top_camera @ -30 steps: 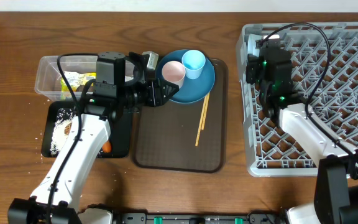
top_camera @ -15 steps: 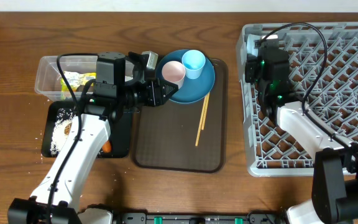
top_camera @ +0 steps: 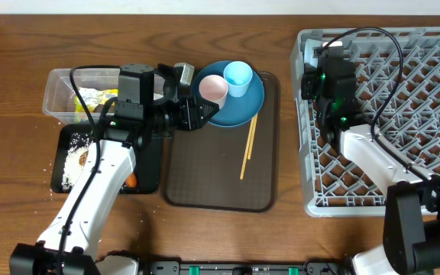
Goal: Sort waste into correct bins and load items into the dishwasher rack
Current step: 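Lower the bowl upright into the dish rack with the right gripper, then open the right gripper and release the bowl in the rack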
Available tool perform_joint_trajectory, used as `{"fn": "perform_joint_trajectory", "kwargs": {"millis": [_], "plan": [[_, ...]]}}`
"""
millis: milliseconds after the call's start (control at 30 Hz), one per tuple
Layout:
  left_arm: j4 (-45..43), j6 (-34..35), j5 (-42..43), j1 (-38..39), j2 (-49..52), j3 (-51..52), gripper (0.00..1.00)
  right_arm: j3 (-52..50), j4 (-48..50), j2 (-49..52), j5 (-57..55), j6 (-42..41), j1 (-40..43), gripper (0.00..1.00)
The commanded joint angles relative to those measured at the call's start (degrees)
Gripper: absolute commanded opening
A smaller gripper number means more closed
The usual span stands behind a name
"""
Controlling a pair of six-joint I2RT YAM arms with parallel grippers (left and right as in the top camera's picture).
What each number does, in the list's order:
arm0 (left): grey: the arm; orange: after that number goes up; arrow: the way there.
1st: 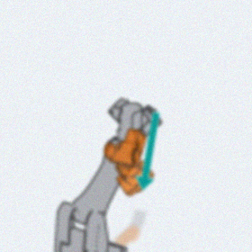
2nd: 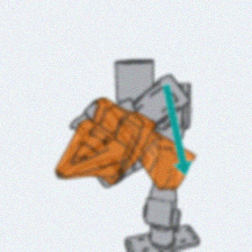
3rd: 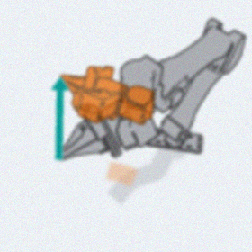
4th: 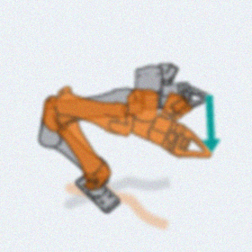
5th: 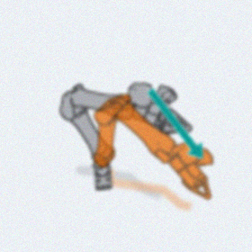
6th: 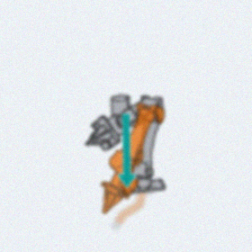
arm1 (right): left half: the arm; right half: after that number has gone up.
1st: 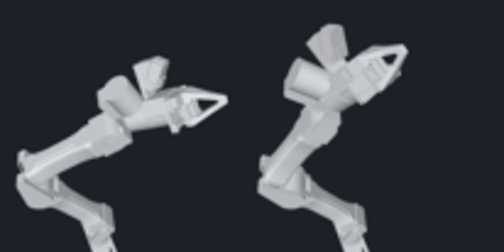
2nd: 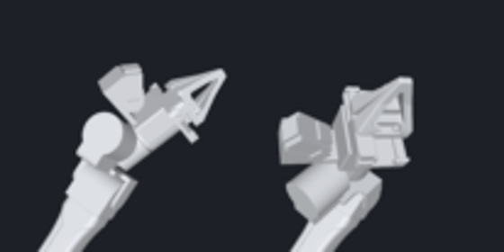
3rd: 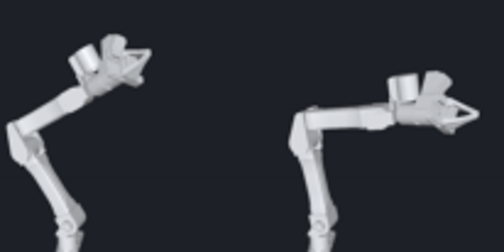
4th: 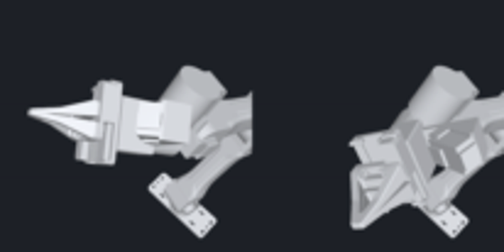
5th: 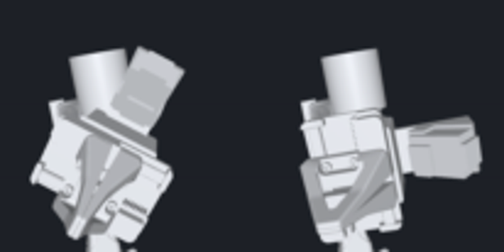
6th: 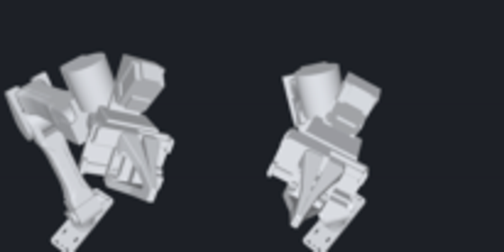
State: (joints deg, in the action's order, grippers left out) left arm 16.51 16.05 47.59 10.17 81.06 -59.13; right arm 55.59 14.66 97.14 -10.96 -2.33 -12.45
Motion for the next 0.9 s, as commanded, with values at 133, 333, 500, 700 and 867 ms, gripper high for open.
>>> {"fn": "perform_joint_trajectory", "kwargs": {"millis": [133,333,500,700,867], "plan": [[0.13,-1.38,-0.52,-0.24,-0.68,-0.76,0.32,0.96,1.6,4.15,0.26,-0.15,0.87,0.29],[0.15,-1.38,-0.52,-0.24,-0.68,-0.76,0.32,0.98,4.26,5.25,0.24,-0.07,0.87,0.35],[0.15,-1.38,-0.52,-0.24,-0.68,-0.79,0.32,0.98,5.49,5.25,0.26,1.36,0.81,0.31],[0.15,-1.38,-0.52,-0.24,-0.68,-0.76,0.32,0.98,6.64,4.04,0.22,2.47,0.83,0.27],[0.17,-1.38,-0.52,-0.24,-0.68,-0.79,0.32,0.98,6.12,0.2,-0.17,2.45,0.87,0.26]]}}
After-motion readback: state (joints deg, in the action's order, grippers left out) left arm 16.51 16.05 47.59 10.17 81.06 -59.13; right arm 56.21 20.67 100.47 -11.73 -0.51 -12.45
